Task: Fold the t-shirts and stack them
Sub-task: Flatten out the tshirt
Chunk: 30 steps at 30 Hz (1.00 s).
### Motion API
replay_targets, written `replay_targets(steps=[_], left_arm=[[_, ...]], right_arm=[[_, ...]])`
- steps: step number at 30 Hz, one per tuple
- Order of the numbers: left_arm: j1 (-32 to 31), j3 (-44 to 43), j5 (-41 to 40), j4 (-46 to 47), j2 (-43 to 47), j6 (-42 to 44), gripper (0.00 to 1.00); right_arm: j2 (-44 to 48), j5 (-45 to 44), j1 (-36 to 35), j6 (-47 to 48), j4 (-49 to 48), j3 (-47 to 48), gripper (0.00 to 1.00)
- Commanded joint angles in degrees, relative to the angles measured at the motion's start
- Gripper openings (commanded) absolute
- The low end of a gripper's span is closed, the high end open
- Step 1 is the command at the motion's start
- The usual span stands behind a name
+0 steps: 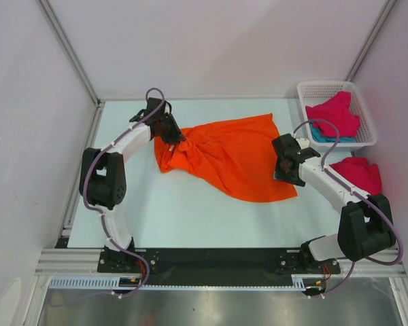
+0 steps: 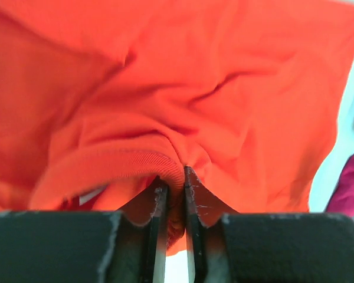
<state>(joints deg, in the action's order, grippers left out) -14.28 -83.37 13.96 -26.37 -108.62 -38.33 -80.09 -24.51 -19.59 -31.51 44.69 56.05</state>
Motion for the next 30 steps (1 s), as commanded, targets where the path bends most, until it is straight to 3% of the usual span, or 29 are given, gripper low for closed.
replay_targets(steps=[1, 3, 4, 7, 10, 19, 25, 30], left_arm=[[2.41, -5.48, 0.37, -1.05, -2.82, 1.15, 0.23], [3.38, -6.53, 0.11, -1.05, -4.83, 0.97, 0.36], [3.65, -6.97, 0.98, -1.23, -5.54, 0.97, 0.54], [4.09, -6.19, 0.90, -2.11, -5.91, 1.85, 0.75], [4.18, -1.37, -0.24, -0.62, -2.66, 2.64, 0.81], [3.65, 18.13, -2.70, 5.63, 12.53, 2.20, 0.82], [2.42, 23.86, -8.41, 5.80, 20.28, 1.68, 0.82], [1.72, 27.29, -8.07, 7.21, 22.92, 1.24, 0.82]], right_arm=[[1.26, -0.80, -0.53, -0.31, 1.72, 1.87, 0.64], [0.82, -0.80, -0.62, -0.31, 1.90, 2.30, 0.64], [0.64, -0.89, -0.88, -0.22, 1.81, 2.39, 0.64], [-0.32, -0.89, -1.06, -0.22, 1.54, 2.48, 0.64], [-1.82, -0.89, -1.15, -0.22, 0.93, 2.13, 0.64], [-5.86, -1.15, -2.29, -0.31, -1.35, 1.96, 0.64], [-7.44, -1.68, -3.52, -0.57, -2.23, 1.25, 0.64], [-8.32, -1.68, -4.14, -0.84, -2.76, 0.90, 0.64]])
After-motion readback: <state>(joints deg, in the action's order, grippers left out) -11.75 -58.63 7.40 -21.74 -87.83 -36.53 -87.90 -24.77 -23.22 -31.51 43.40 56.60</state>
